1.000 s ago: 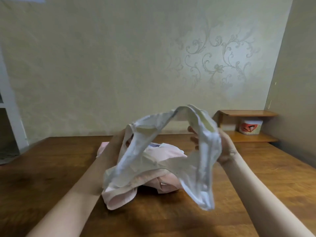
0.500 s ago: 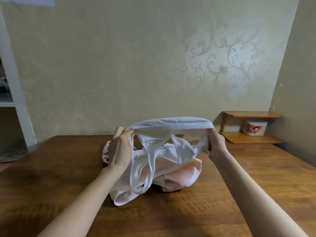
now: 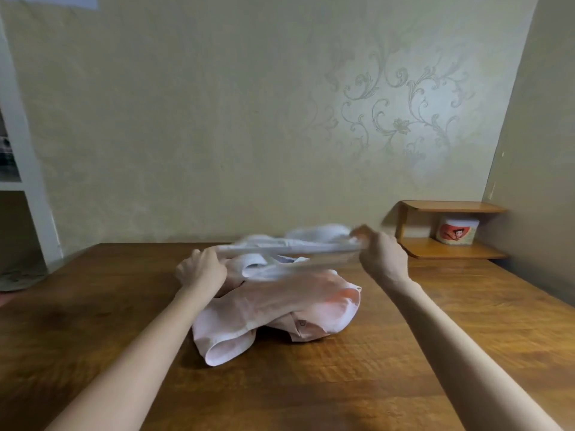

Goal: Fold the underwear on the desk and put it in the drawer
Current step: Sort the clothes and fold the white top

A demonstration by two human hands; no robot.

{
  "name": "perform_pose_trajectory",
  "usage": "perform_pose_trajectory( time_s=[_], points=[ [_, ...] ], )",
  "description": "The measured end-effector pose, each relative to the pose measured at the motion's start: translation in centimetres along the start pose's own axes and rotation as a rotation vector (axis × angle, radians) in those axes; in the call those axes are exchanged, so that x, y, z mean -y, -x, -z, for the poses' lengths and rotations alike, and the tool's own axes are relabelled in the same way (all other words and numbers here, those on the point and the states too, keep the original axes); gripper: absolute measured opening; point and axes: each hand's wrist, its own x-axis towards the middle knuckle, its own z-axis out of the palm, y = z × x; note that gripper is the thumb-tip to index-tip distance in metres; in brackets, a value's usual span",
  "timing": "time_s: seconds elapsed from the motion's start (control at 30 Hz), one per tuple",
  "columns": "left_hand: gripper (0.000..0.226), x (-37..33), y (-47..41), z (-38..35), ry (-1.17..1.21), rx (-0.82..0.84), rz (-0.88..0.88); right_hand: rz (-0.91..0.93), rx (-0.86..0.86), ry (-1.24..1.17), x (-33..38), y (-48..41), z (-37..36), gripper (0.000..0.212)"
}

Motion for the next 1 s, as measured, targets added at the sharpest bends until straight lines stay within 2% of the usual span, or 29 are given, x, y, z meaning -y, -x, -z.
perform_pose_trajectory(
  time_s=[0.07,0.1,0.2,0.27,0.37,0.5,0.57,0.63,0.7,0.77,0.83,0.87,0.93,1.0],
  points=[
    [0.032,0.3,0.4,0.3,-0.125,0.012,-0.113,-0.152,0.166,-0.078,-0.2,-0.1,0.4,0.039],
    [0.03,0.3,0.5,0.5,-0.09,-0.003,-0.206,-0.196,0.183,-0.234,-0.3,-0.3,0.7,0.035],
    [0.039,0.0,0.1,1.6,0.309,-0.015,-0.504,-0.244,0.231,-0.802,0.7,-0.8,2.3,0.035],
    [0.038,-0.3,0.3,2.6,0.432,-0.128,-0.635,-0.166,0.187,-0.889,1.6,-1.3,3.2,0.034],
    [0.03,-0.8,0.3,3.0,0.509,-0.23,-0.635,-0.086,0.062,-0.852,2.4,-1.8,3.7,0.028],
    [0.009,-0.8,0.2,2.3,0.561,-0.123,-0.497,-0.043,-0.074,-0.803,2.8,-1.8,3.5,0.032],
    [0.016,-0.5,0.0,2.1,0.724,0.024,-0.41,-0.06,-0.116,-0.823,2.4,-1.9,3.3,0.031],
    [0.024,-0.2,0.0,3.0,1.207,0.337,-0.259,-0.111,-0.19,-0.795,1.4,-2.2,3.3,0.025],
    [0.042,0.3,-0.2,3.5,1.675,0.619,-0.141,-0.169,-0.221,-0.73,0.1,-2.4,3.4,0.022],
    [0.044,0.4,0.0,4.1,1.858,0.712,-0.11,-0.198,-0.169,-0.739,-0.6,-2.2,3.2,0.018],
    [0.031,-0.1,0.4,4.4,1.762,0.664,-0.151,-0.195,-0.133,-0.745,-0.7,-1.8,3.0,0.016],
    [0.032,-0.5,0.6,4.3,1.629,0.578,-0.183,-0.194,-0.141,-0.744,-0.7,-1.7,2.9,0.015],
    [0.033,-1.0,0.3,3.8,1.313,0.284,-0.25,-0.192,-0.166,-0.767,-0.7,-1.8,3.1,0.017],
    [0.032,-1.2,0.3,3.5,1.041,0.03,-0.342,-0.207,-0.154,-0.878,-0.6,-2.1,3.4,0.027]
  ],
)
